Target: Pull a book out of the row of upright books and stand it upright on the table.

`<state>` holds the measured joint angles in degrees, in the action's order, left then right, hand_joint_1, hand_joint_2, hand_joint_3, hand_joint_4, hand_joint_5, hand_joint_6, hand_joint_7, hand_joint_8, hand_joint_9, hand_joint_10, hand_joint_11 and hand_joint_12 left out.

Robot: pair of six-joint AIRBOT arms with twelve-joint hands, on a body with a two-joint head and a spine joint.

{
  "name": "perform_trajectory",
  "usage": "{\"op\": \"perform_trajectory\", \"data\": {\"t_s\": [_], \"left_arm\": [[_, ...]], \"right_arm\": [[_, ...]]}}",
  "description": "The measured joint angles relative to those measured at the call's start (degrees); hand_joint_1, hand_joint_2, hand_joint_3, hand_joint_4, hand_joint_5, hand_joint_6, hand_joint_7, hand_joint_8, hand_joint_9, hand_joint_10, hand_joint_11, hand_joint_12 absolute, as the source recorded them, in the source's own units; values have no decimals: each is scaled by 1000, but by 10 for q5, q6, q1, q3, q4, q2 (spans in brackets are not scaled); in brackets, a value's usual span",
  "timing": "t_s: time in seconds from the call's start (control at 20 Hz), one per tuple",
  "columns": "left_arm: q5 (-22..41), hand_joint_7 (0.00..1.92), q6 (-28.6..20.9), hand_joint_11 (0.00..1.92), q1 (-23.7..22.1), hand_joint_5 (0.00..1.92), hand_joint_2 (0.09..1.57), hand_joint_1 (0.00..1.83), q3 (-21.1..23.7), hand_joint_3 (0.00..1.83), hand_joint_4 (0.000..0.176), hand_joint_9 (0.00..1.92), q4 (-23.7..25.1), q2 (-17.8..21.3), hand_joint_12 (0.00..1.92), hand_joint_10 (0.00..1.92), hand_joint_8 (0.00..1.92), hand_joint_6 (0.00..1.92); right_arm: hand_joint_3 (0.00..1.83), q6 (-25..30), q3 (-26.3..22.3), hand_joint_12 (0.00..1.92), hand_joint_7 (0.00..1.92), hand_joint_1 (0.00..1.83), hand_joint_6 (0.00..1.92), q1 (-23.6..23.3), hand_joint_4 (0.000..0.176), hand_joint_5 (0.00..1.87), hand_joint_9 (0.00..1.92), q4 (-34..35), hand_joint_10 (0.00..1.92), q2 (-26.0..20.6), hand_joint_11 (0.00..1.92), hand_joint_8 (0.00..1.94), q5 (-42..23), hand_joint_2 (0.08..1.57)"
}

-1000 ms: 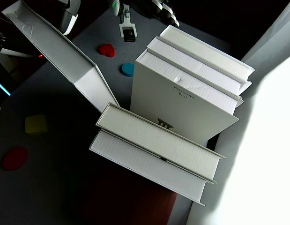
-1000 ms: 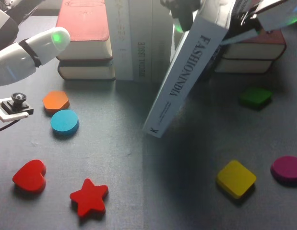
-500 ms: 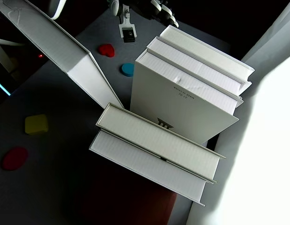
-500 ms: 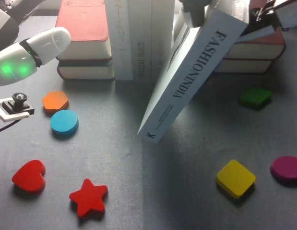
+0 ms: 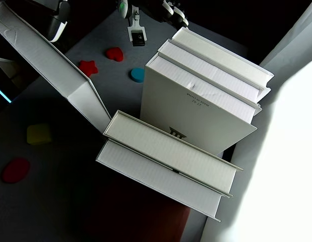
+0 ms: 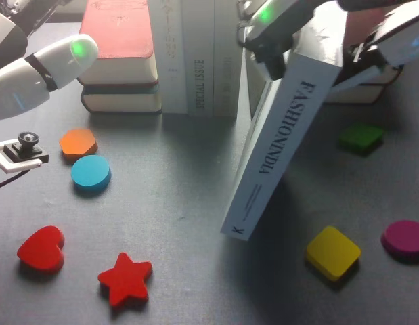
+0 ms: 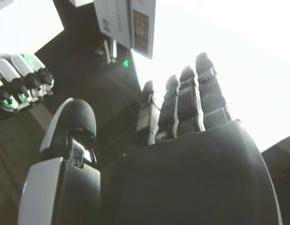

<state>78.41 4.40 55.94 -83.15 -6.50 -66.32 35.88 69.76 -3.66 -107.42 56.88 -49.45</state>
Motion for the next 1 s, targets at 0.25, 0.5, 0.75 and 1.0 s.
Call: {"op": "perform_trajectory", "data": {"t_s": [0.25,0.5,0.75,1.0], "left_arm": [[-1,0,0,0,0,133,1342,326,0,0,78,0,0,0,446,0,0,8],[-4,0,-2,0,0,24,1365,496,0,0,0,0,1,-3,370,0,0,5],[-4,283,-2,0,0,136,1199,312,0,0,0,342,-1,-3,1376,76,9,4],[-3,50,-2,0,0,79,1393,166,0,10,8,58,-2,-3,599,3,0,1]], "right_arm": [[0,37,45,1850,692,1177,1146,27,0,870,562,-32,1463,57,538,1475,3,1221],[6,53,80,1667,646,1100,1636,47,0,550,536,-22,1167,98,349,1505,15,1330],[0,57,91,1655,575,1172,469,58,0,512,425,-26,793,113,88,314,20,1167],[0,57,93,1247,368,962,93,61,0,289,361,-23,314,114,0,3,21,1057]]}}
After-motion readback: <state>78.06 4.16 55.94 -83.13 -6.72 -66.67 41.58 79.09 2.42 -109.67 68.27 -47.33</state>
